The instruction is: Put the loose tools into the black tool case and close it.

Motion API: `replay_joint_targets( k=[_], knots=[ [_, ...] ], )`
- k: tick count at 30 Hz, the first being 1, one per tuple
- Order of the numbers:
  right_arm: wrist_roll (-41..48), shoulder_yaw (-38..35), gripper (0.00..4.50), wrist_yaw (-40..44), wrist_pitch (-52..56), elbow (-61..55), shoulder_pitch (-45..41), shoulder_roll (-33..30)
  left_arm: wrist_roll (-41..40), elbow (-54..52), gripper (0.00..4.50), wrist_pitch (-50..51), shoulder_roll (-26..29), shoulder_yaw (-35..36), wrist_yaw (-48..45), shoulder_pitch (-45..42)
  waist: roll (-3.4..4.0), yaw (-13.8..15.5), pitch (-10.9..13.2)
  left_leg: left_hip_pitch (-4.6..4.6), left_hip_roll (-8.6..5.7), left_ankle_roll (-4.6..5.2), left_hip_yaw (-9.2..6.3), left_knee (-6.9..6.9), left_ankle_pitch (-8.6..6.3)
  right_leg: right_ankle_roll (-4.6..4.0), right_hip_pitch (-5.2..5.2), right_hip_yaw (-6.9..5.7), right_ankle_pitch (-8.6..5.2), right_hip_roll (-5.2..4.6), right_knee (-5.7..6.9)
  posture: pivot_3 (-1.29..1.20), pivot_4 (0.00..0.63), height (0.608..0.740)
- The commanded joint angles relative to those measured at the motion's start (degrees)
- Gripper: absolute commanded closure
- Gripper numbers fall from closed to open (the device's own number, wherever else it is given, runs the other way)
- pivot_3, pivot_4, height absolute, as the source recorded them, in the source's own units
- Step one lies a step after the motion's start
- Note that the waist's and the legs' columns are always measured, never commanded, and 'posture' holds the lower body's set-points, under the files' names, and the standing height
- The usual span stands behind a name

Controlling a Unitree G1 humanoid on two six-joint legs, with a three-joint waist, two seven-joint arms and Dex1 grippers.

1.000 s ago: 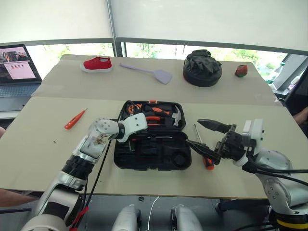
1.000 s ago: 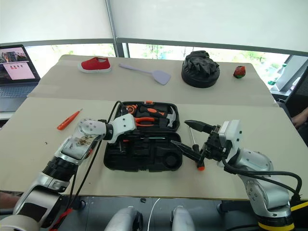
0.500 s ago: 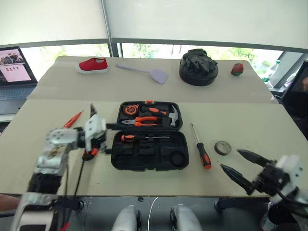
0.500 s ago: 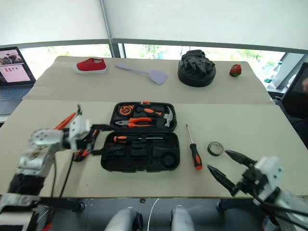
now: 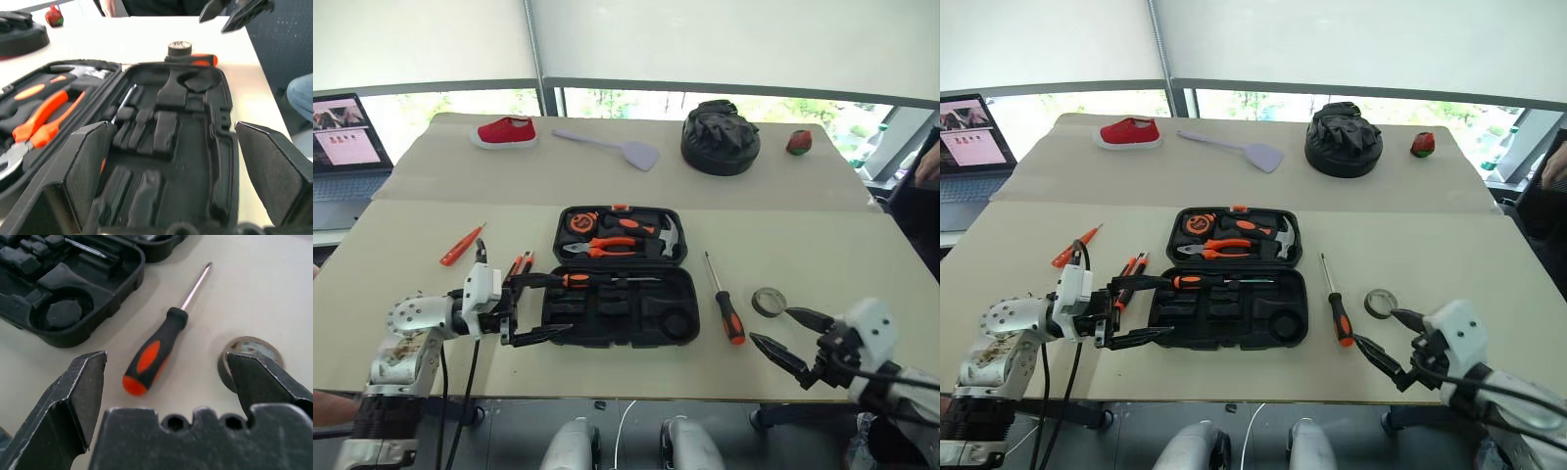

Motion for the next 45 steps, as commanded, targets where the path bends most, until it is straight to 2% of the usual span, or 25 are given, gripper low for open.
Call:
replay_joint_targets(
  k=[1,4,8,11,13,14,15,19,23,25,27,28,32,35,38,41,45],
  knots=[
    [2.5,5.1,0.00,-5.6,13.1,-0.7,-7.3,-0.9,-0.5,-3.3,0.06,0.3,-0.1,-0.6,1.3,-0.3,-0.01,0.0,0.0,0.00,-0.01,0.00,-0.03,-0.01,0.00,0.00,0.02,-0.02,0.00,0.00,-0.02,0.00,0.150,0.740],
    [0.7,9.9,0.00,-8.9,18.5,2.6,-13.7,0.3,-0.5,-4.3,0.06,0.7,-0.4,-0.8,2.5,0.3,-0.01,-0.1,0.0,-0.03,-0.01,0.01,-0.02,-0.01,-0.01,0.01,0.02,-0.01,0.00,0.00,-0.10,0.00,0.150,0.740],
    [-0.7,12.7,0.00,-11.4,23.0,5.6,-18.5,2.0,-0.5,-5.0,0.06,0.6,-0.5,-1.1,3.6,1.1,-0.02,-0.1,0.0,-0.07,-0.01,0.02,0.00,0.00,-0.01,0.07,0.06,-0.01,0.04,0.01,-0.27,0.00,0.150,0.740],
    [-2.7,14.7,0.71,-13.7,24.3,6.9,-21.5,3.6,-0.6,-5.6,0.00,0.7,-0.5,-1.1,4.4,1.4,-0.02,-0.1,0.0,-0.09,0.00,0.04,0.00,0.00,-0.02,0.10,0.04,-0.01,0.05,0.04,-0.32,0.00,0.150,0.740],
    [-3.4,15.6,1.53,-14.7,27.6,7.6,-23.0,3.7,-0.5,-5.7,0.00,0.4,-0.5,-1.2,4.8,1.3,-0.01,-0.2,0.0,-0.10,0.00,0.05,0.00,0.00,-0.02,0.10,0.04,-0.01,0.06,0.05,-0.32,0.00,0.150,0.740],
    [-3.6,15.8,1.71,-15.0,29.0,7.8,-23.6,3.7,-0.5,-5.7,0.00,0.3,-0.5,-1.2,4.9,1.2,-0.02,-0.2,0.0,-0.10,0.00,0.05,0.00,0.00,-0.02,0.10,0.04,-0.01,0.06,0.05,-0.32,0.00,0.150,0.740],
    [-3.7,15.8,2.11,-15.1,29.9,7.8,-24.0,3.7,-0.5,-5.7,0.00,0.3,-0.4,-1.2,5.0,1.2,-0.02,-0.2,0.0,-0.09,0.00,0.05,0.00,0.00,-0.02,0.10,0.05,-0.02,0.06,0.05,-0.32,0.00,0.150,0.740],
    [-4.2,11.5,3.46,-16.1,33.1,5.6,-24.5,3.7,-1.2,-6.0,0.00,0.4,-0.1,-0.3,5.5,0.9,-0.02,0.0,0.0,-0.11,0.00,0.05,-0.01,-0.01,-0.02,0.10,0.06,-0.04,0.06,0.05,-0.35,0.00,0.150,0.740],
    [-3.6,6.0,3.51,-15.1,30.7,1.9,-25.3,3.8,-3.9,-7.6,0.00,2.6,-0.8,1.2,7.4,0.9,-0.01,-0.1,0.0,-0.19,0.00,0.05,-0.01,0.01,-0.02,0.16,0.01,-0.03,0.10,0.04,-0.40,0.00,0.150,0.740],
    [-0.3,2.6,3.51,-11.3,27.4,0.3,-27.7,4.3,-4.8,-8.6,0.00,3.8,-0.7,1.6,8.2,1.3,-0.01,-0.3,0.0,-0.21,0.00,0.05,-0.01,0.01,-0.02,0.18,-0.01,-0.03,0.12,0.04,-0.40,0.00,0.150,0.740],
    [1.1,1.3,3.51,-9.6,27.7,-0.2,-29.1,3.4,-4.6,-8.8,0.00,4.0,-0.7,1.9,9.1,1.9,0.00,-0.7,0.0,-0.19,0.01,0.05,0.00,0.00,-0.02,0.18,-0.01,0.01,0.12,0.08,-0.41,0.00,0.150,0.740],
    [0.6,2.7,3.51,-6.3,24.6,0.1,-30.2,1.0,-4.2,-8.4,0.00,3.4,-0.4,2.2,9.0,3.0,0.00,-0.7,0.0,-0.16,0.03,0.05,-0.02,-0.02,-0.02,0.18,0.02,0.00,0.12,0.13,-0.42,0.00,0.150,0.740],
    [-4.2,14.4,3.51,8.3,6.4,3.8,-36.9,-4.1,-3.4,-8.0,0.00,2.4,0.1,3.2,9.8,5.2,0.07,-1.4,0.1,-0.13,0.06,0.06,0.00,-0.12,-0.03,0.16,0.00,0.04,0.12,0.20,-0.50,0.00,0.150,0.740],
    [-12.6,29.0,3.51,16.6,-3.1,11.4,-45.2,-4.4,-2.8,-8.1,0.00,2.0,0.5,3.9,10.5,6.1,0.07,-1.9,0.1,-0.05,0.11,0.06,0.01,-0.12,-0.03,0.12,0.03,0.06,0.15,0.28,-0.51,0.00,0.150,0.740],
    [-21.7,39.8,3.51,22.2,-11.4,19.0,-51.8,-3.6,-2.7,-9.3,0.00,2.3,1.0,4.9,11.4,7.8,0.06,-1.5,0.1,-0.04,0.14,0.06,0.00,-0.12,-0.03,0.05,0.00,0.04,0.16,0.32,-0.51,0.00,0.150,0.740],
    [-28.6,47.2,3.51,25.8,-16.8,25.8,-57.5,-1.0,-2.8,-11.1,0.00,2.7,1.8,6.3,12.1,10.2,0.08,-1.6,0.1,-0.16,0.11,0.06,0.07,-0.12,-0.03,0.04,-0.12,0.05,0.18,0.25,-0.50,0.00,0.150,0.740],
    [-34.6,51.7,3.51,30.1,-21.8,32.8,-60.3,0.4,-2.9,-13.9,0.00,3.4,2.6,7.2,13.2,12.7,0.10,-1.2,0.1,-0.22,0.10,0.05,0.06,-0.11,-0.03,0.04,-0.15,-0.02,0.18,0.21,-0.52,0.00,0.150,0.740]
  ],
)
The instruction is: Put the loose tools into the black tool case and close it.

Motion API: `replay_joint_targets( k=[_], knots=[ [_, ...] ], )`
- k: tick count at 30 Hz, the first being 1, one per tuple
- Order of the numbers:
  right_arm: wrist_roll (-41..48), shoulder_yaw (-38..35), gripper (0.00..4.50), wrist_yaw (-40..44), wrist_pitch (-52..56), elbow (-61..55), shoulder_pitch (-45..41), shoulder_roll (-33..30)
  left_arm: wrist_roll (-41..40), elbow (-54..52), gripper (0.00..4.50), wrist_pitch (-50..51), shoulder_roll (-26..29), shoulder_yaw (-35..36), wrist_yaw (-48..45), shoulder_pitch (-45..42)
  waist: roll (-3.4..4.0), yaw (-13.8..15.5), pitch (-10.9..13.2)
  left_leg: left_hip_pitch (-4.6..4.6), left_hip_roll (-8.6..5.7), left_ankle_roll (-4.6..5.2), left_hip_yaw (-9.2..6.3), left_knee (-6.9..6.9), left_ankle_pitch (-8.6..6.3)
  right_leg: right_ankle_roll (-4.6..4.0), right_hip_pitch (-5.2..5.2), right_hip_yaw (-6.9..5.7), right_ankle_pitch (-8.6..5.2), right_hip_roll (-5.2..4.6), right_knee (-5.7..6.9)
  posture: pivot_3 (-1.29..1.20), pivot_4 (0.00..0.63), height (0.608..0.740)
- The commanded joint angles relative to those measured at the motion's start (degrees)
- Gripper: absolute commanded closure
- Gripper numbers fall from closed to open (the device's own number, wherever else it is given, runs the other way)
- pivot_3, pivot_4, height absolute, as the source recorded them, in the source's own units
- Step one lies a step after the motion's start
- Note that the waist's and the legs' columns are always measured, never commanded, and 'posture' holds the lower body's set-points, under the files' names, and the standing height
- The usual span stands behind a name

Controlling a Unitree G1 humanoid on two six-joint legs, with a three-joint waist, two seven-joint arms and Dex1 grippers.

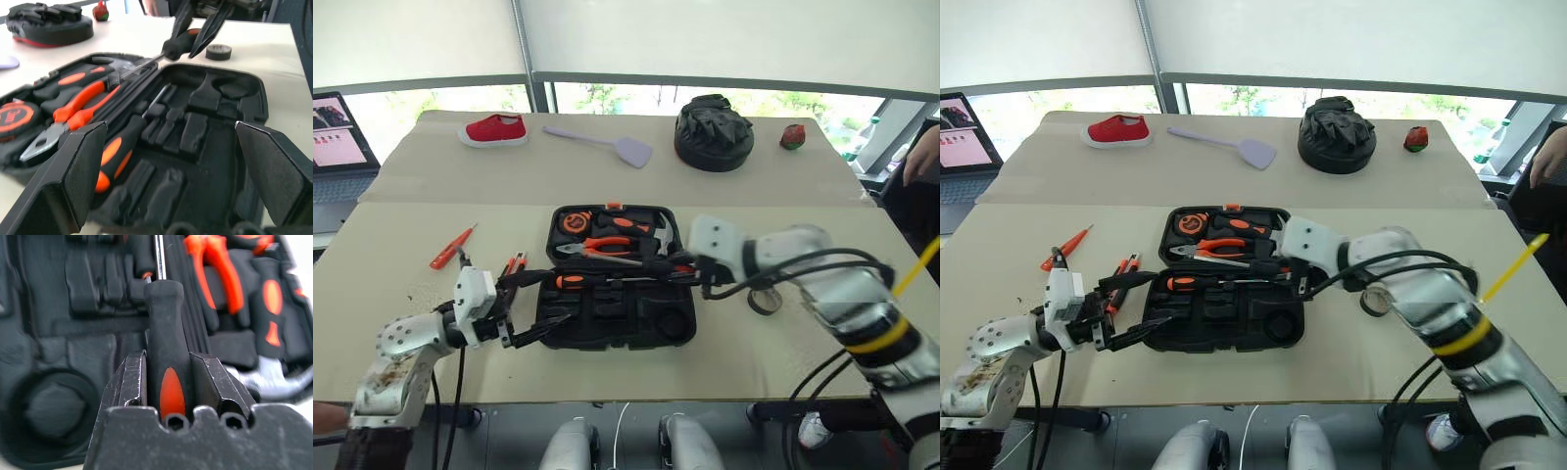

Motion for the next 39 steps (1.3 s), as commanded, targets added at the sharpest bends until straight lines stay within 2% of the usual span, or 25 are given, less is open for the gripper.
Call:
replay_joint_targets(
  k=[1,7,12,21,22,23,27,30,32,35,36,39],
  knots=[
    [-4.7,1.7,3.51,4.6,-5.6,4.0,-1.8,-0.2,-1.0,-4.4,0.00,0.7,0.9,1.8,1.5,1.3,0.01,0.3,0.0,-0.01,-0.02,0.00,-0.03,0.00,0.00,0.00,0.01,-0.05,0.00,-0.04,-0.01,0.00,0.150,0.740],
    [-6.8,1.6,3.51,7.3,-5.7,5.4,-1.7,3.2,-0.9,-6.6,0.00,2.2,0.6,2.4,4.4,2.3,0.01,0.2,0.0,0.00,-0.05,-0.01,-0.02,0.01,0.00,0.00,0.00,-0.06,0.03,-0.10,0.06,0.00,0.150,0.740],
    [-7.4,0.7,3.51,6.4,-0.5,5.1,-1.2,7.0,-0.6,-7.3,0.00,2.3,0.4,2.0,5.4,2.7,0.02,-0.1,0.0,0.08,-0.02,-0.08,-0.03,0.00,0.04,-0.06,0.02,-0.06,0.06,-0.06,0.13,0.00,0.150,0.740],
    [-9.5,0.8,3.51,7.4,0.0,8.1,-1.5,8.5,-0.2,-6.9,0.00,1.9,0.6,1.3,5.9,1.8,0.03,-0.1,0.0,0.09,-0.04,-0.08,-0.01,-0.03,0.04,-0.07,0.03,-0.06,0.06,-0.07,0.12,0.00,0.150,0.740],
    [-9.8,1.0,2.50,7.9,-1.0,8.0,-1.6,8.3,-0.2,-6.8,0.00,1.9,0.6,1.2,5.9,1.7,0.03,-0.1,0.0,0.09,-0.04,-0.09,-0.02,-0.03,0.05,-0.07,0.03,-0.06,0.06,-0.07,0.12,0.00,0.150,0.740],
    [-9.6,0.5,2.36,8.0,-3.2,7.9,-1.5,8.2,-0.1,-6.8,0.00,2.0,0.7,1.1,6.0,1.5,0.03,-0.1,0.0,0.09,-0.04,-0.09,-0.02,-0.03,0.05,-0.07,0.03,-0.07,0.06,-0.07,0.13,0.00,0.150,0.740],
    [-7.3,-3.1,1.03,9.5,-5.7,7.4,-1.9,8.0,0.1,-6.6,0.00,2.1,0.7,1.0,6.2,1.1,0.03,-0.1,0.0,0.09,-0.05,-0.10,-0.02,-0.03,0.05,-0.07,0.03,-0.07,0.06,-0.07,0.11,0.00,0.150,0.740],
    [-4.1,-7.0,1.03,11.7,-4.9,7.1,-2.4,7.5,0.2,-6.5,0.00,2.1,0.7,1.1,6.2,1.3,0.03,-0.2,0.0,0.09,-0.04,-0.10,-0.01,-0.05,0.05,-0.07,0.02,-0.07,0.06,-0.06,0.10,0.00,0.150,0.740],
    [1.1,-10.8,1.03,14.2,-3.0,6.2,-1.8,7.6,0.2,-6.6,0.00,2.1,0.7,1.1,6.3,1.4,0.04,-0.1,0.0,0.09,-0.03,-0.10,-0.01,-0.05,0.05,-0.07,0.03,-0.06,0.06,-0.06,0.10,0.00,0.150,0.740],
    [3.1,-13.3,1.71,12.1,-6.1,8.0,0.0,10.4,0.3,-6.5,0.00,2.2,0.8,1.2,6.5,1.4,0.04,-0.1,0.0,0.10,-0.02,-0.10,-0.03,-0.05,0.05,-0.07,0.05,-0.07,0.06,-0.07,0.10,0.00,0.150,0.740],
    [2.9,-13.3,2.18,11.7,-6.8,8.4,0.5,11.0,0.3,-6.5,0.00,2.2,0.8,1.2,6.6,1.4,0.04,-0.1,0.0,0.13,-0.02,-0.10,-0.03,-0.05,0.05,-0.07,0.08,-0.07,0.06,-0.06,0.10,0.00,0.150,0.740],
    [1.5,-12.4,3.07,9.0,-10.3,10.5,2.6,14.2,0.4,-6.6,0.00,2.2,0.8,1.2,6.7,1.6,0.04,-0.1,0.0,0.20,0.00,-0.10,-0.02,-0.09,0.05,-0.07,0.11,-0.07,0.06,-0.05,0.11,0.00,0.150,0.740]
  ],
)
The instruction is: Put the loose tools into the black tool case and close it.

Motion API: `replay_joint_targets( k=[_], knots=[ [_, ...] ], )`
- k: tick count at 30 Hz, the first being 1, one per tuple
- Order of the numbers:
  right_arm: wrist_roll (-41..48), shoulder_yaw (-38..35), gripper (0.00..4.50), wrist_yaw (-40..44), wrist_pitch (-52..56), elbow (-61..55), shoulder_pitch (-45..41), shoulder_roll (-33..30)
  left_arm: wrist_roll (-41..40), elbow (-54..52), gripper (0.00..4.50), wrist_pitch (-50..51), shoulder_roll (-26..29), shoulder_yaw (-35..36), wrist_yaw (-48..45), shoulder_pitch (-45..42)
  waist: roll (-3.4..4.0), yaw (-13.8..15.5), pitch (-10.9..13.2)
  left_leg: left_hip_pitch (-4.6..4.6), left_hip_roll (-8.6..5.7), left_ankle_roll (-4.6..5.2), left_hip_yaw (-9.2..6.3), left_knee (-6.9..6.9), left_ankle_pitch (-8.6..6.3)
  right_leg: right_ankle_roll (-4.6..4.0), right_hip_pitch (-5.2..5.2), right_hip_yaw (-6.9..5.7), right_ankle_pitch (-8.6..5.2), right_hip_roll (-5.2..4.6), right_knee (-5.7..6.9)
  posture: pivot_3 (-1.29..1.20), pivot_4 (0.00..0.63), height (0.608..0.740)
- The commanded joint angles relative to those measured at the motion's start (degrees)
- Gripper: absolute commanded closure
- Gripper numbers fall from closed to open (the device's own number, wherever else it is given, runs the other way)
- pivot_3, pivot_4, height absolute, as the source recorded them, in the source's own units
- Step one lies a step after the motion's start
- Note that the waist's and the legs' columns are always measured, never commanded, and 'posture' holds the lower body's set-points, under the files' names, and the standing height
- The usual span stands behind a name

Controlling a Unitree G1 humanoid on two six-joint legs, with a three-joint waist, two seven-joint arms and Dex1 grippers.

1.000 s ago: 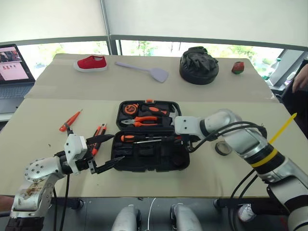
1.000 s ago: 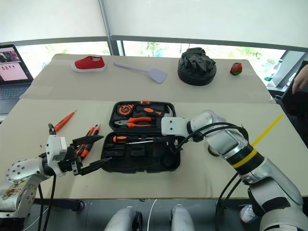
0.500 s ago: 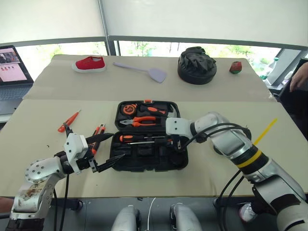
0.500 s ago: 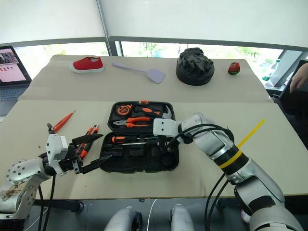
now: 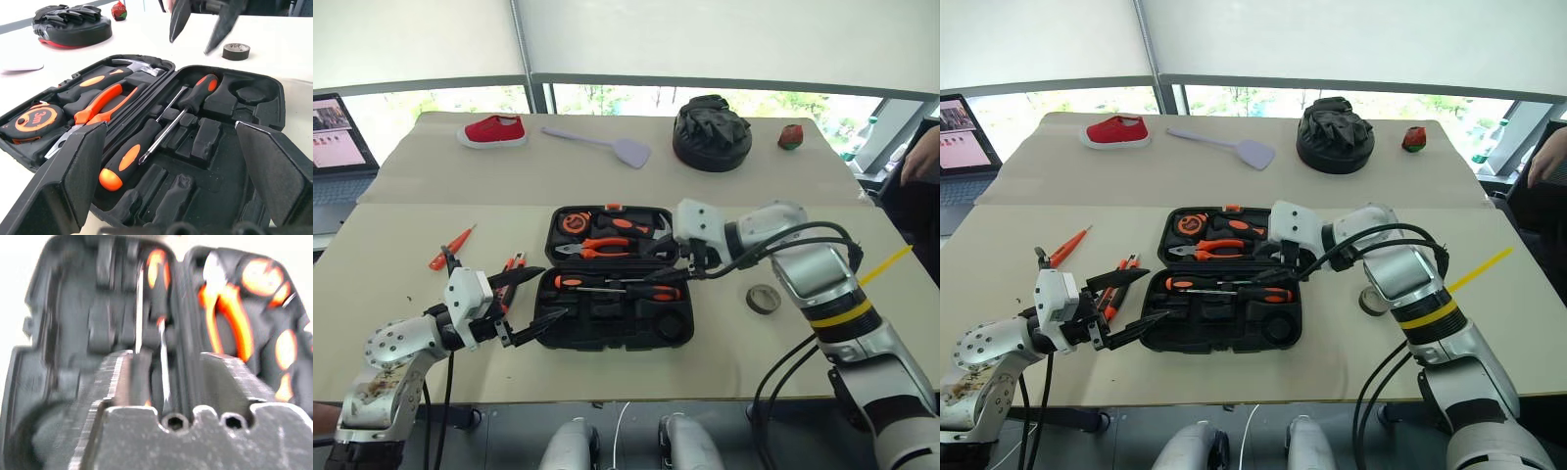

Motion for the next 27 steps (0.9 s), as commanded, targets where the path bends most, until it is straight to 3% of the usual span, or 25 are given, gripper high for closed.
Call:
replay_joint_targets(
  k=[1,4,10,22,27],
  knots=[
    [-1.1,0.5,3.38,-3.1,-5.3,2.0,2.4,3.1,0.2,-1.6,0.00,-0.2,0.3,0.2,0.4,0.0,0.00,0.0,0.0,-0.02,-0.01,0.00,0.01,0.00,0.00,0.00,-0.02,0.01,0.00,0.00,0.01,0.00,0.150,0.740],
    [-3.0,1.5,4.49,-5.2,-8.8,4.0,3.5,5.5,0.2,-1.7,0.00,-0.2,0.5,0.3,0.4,0.3,0.01,0.0,0.0,-0.05,-0.03,-0.01,0.03,0.01,0.01,0.00,-0.05,0.03,0.00,-0.02,0.02,0.00,0.150,0.740],
    [-8.8,4.6,4.49,-10.3,-11.9,10.8,5.8,8.5,0.6,-3.1,0.00,1.1,1.6,0.5,0.8,2.0,0.01,0.0,0.0,-0.02,-0.02,-0.03,0.02,0.00,0.02,0.00,-0.04,0.02,0.00,0.00,0.03,0.00,0.150,0.740],
    [-15.9,10.4,4.49,-10.3,-18.7,14.3,5.3,10.0,0.4,-5.3,0.00,3.7,2.3,1.6,4.4,1.8,0.06,-0.2,0.0,0.12,-0.01,-0.05,0.02,-0.04,0.03,-0.02,0.03,0.04,-0.01,0.02,0.08,0.00,0.150,0.740],
    [-10.8,4.2,4.49,-12.0,-19.5,13.1,5.3,12.2,-0.1,-5.8,0.00,4.2,2.2,3.7,6.2,3.2,0.06,-0.4,0.0,0.20,0.04,-0.06,0.03,-0.07,0.03,-0.05,0.06,0.09,-0.01,0.07,0.09,0.00,0.150,0.740]
  ],
)
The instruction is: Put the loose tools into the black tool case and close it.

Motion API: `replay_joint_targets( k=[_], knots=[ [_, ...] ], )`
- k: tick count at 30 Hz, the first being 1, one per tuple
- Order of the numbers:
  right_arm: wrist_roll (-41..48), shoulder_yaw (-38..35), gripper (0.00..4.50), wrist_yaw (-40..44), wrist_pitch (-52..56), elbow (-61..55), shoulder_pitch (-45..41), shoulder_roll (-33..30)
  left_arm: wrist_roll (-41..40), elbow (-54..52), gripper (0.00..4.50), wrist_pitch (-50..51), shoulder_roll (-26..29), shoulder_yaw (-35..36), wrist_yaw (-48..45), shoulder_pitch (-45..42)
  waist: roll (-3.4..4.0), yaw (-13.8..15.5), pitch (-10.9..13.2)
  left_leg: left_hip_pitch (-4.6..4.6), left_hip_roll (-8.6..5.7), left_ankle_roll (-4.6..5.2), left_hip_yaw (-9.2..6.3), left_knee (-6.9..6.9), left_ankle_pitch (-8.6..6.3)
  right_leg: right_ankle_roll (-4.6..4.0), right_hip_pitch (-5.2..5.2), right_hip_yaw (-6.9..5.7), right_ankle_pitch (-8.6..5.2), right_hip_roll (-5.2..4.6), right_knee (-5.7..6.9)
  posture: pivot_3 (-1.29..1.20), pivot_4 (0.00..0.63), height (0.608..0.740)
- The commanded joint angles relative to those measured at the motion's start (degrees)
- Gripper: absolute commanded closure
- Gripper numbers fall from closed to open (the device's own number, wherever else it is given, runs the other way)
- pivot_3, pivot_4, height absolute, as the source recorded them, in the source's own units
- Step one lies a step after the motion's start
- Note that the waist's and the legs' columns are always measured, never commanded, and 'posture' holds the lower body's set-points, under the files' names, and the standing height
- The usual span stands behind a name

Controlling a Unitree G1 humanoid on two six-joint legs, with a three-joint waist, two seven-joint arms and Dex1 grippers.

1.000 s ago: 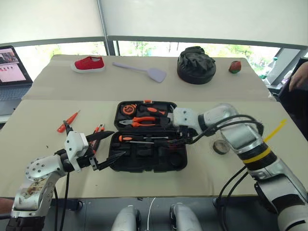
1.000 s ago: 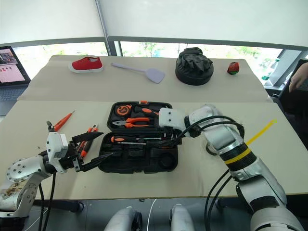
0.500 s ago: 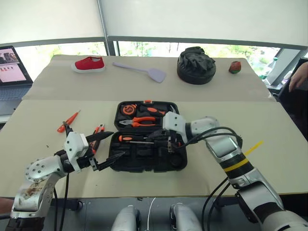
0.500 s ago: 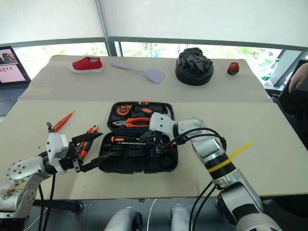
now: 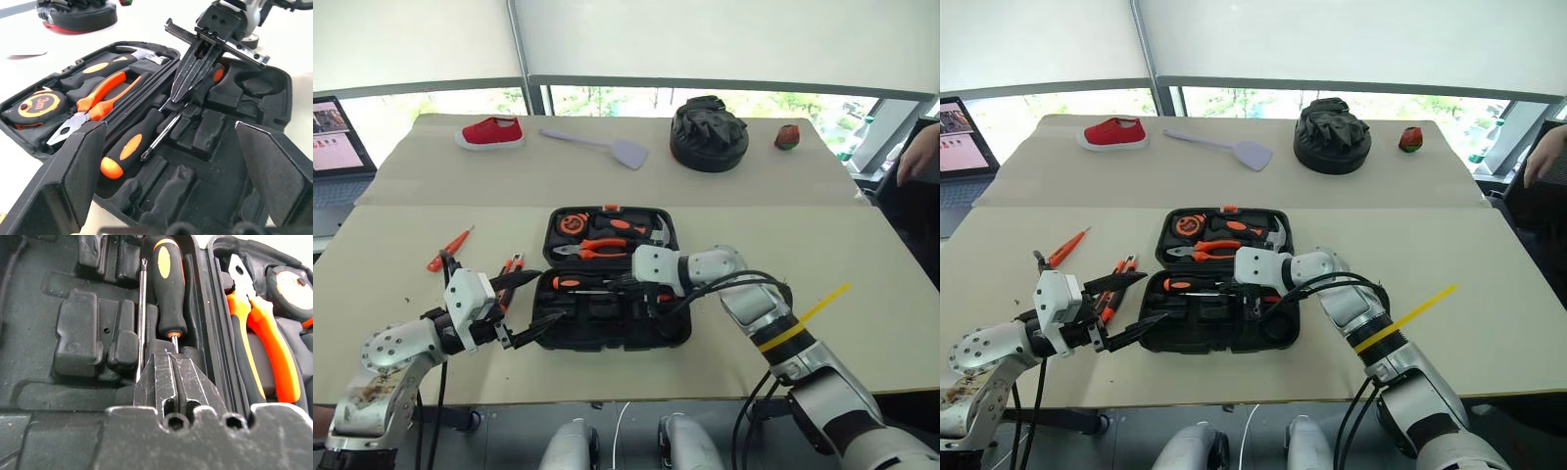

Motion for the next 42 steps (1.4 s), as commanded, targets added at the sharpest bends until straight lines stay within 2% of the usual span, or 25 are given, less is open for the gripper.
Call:
replay_joint_targets(
  k=[1,5,6,8,12,16,19,20,22,27,29,31,34,39,42],
  knots=[
    [5.4,-5.1,4.49,-0.6,-2.1,0.1,0.5,1.6,-0.3,-1.0,0.00,-0.8,0.1,4.5,1.5,1.7,0.00,0.0,0.0,-0.01,0.01,0.00,0.00,0.00,0.00,-0.01,-0.02,0.00,0.00,0.01,0.01,0.00,0.150,0.740],
    [15.7,-14.8,4.49,2.5,-4.7,-3.0,2.5,-0.6,-1.3,3.4,0.00,-2.9,-0.9,13.1,1.8,7.5,0.08,0.2,0.1,-0.14,0.01,-0.02,0.00,-0.01,0.01,-0.02,-0.13,-0.01,0.01,-0.02,-0.02,0.00,0.150,0.740],
    [18.4,-16.6,4.04,4.0,-4.0,-4.5,4.0,-1.6,-2.1,4.9,0.00,-2.6,-1.2,15.8,1.6,9.5,0.08,0.2,0.1,-0.14,0.01,-0.02,-0.01,-0.01,0.01,-0.02,-0.09,-0.04,0.01,-0.02,-0.08,0.00,0.150,0.740],
    [21.3,-18.6,3.55,5.5,-3.3,-6.9,6.2,-3.0,-2.8,6.5,0.00,-2.6,-1.8,19.3,1.9,12.0,0.08,0.3,0.1,-0.14,0.00,0.00,-0.01,-0.04,-0.02,-0.02,-0.08,-0.07,0.01,-0.10,-0.12,0.00,0.150,0.740],
    [27.4,-24.0,2.15,4.4,-1.5,-14.9,14.2,-5.0,-2.3,12.3,0.00,-4.4,-4.2,27.9,4.7,17.5,0.07,0.4,0.1,-0.15,-0.01,0.01,-0.01,-0.06,-0.04,-0.01,-0.07,-0.14,0.01,-0.19,-0.19,0.00,0.150,0.740],
    [32.0,-29.7,0.79,6.5,-8.6,-19.7,26.6,-5.4,-3.7,20.7,0.00,0.3,-6.0,37.6,12.8,21.2,0.02,0.4,0.1,-0.11,0.00,0.01,-0.01,-0.08,-0.04,-0.01,-0.04,-0.14,0.00,-0.24,-0.19,0.00,0.150,0.740],
    [33.8,-31.4,0.79,4.5,-7.3,-21.5,30.1,-5.4,-4.2,24.7,0.00,3.0,-5.3,39.1,15.1,20.3,0.02,0.4,0.1,-0.08,-0.02,0.01,0.05,-0.06,-0.04,0.02,-0.01,-0.12,-0.01,-0.25,-0.20,0.00,0.150,0.740],
    [34.7,-31.7,0.52,3.9,-6.8,-22.4,30.6,-5.1,-4.7,25.6,0.00,3.9,-5.3,39.1,15.9,19.0,0.03,0.4,0.1,-0.08,-0.02,0.01,0.06,-0.02,-0.04,0.03,-0.02,-0.12,-0.02,-0.27,-0.18,0.00,0.150,0.740],
    [36.1,-31.6,0.04,3.2,-5.8,-23.8,31.4,-4.7,-5.1,26.5,0.00,4.7,-5.1,38.5,15.8,17.4,0.02,0.7,0.1,-0.05,-0.01,-0.02,0.04,0.02,0.00,0.03,-0.01,-0.14,-0.02,-0.27,-0.16,0.00,0.150,0.740],
    [35.0,-29.9,0.04,0.4,-7.3,-27.2,30.1,-2.6,-4.3,25.1,0.00,10.6,-1.5,32.1,16.7,9.5,-0.16,1.4,0.0,0.09,0.01,-0.05,-0.01,0.00,0.01,-0.03,-0.05,-0.21,-0.03,-0.27,-0.17,0.00,0.150,0.740],
    [34.2,-28.8,0.04,-0.4,-7.0,-27.9,29.1,-2.2,-2.5,28.2,0.00,15.9,3.2,25.4,17.8,-0.9,-0.20,1.8,0.0,0.08,-0.02,-0.06,-0.01,0.00,0.01,-0.02,-0.04,-0.19,-0.02,-0.27,-0.14,0.00,0.150,0.740],
    [33.9,-28.0,0.04,-0.8,-6.9,-27.9,28.3,-2.1,0.5,33.6,0.00,17.8,6.5,19.8,17.8,-9.8,-0.25,2.3,0.0,0.03,-0.10,-0.19,-0.13,0.03,0.10,-0.03,-0.05,-0.32,-0.01,-0.29,-0.03,0.00,0.150,0.740],
    [33.8,-27.4,0.04,-1.2,-6.7,-27.5,27.6,-2.2,5.0,42.8,0.00,17.0,8.9,13.3,16.6,-19.4,-0.36,1.5,-0.1,-0.02,-0.12,-0.25,-0.11,-0.02,0.14,-0.07,0.05,-0.32,0.07,-0.23,-0.04,0.00,0.150,0.740],
    [33.7,-26.4,0.04,-1.9,-6.4,-28.3,27.0,-2.2,13.1,60.2,0.00,13.4,9.3,2.1,12.6,-36.6,-0.37,0.2,-0.1,-0.14,-0.15,-0.23,0.09,-0.08,0.09,-0.04,-0.10,-0.31,0.09,0.02,0.00,0.00,0.150,0.740],
    [34.1,-26.0,0.04,-3.0,-5.7,-30.5,26.8,-2.1,19.4,72.8,0.00,7.6,8.3,-3.8,12.5,-45.2,-0.41,0.2,-0.1,-0.21,-0.06,-0.27,0.06,-0.08,0.11,-0.06,-0.11,-0.31,0.10,0.19,0.02,0.00,0.150,0.740]
  ],
)
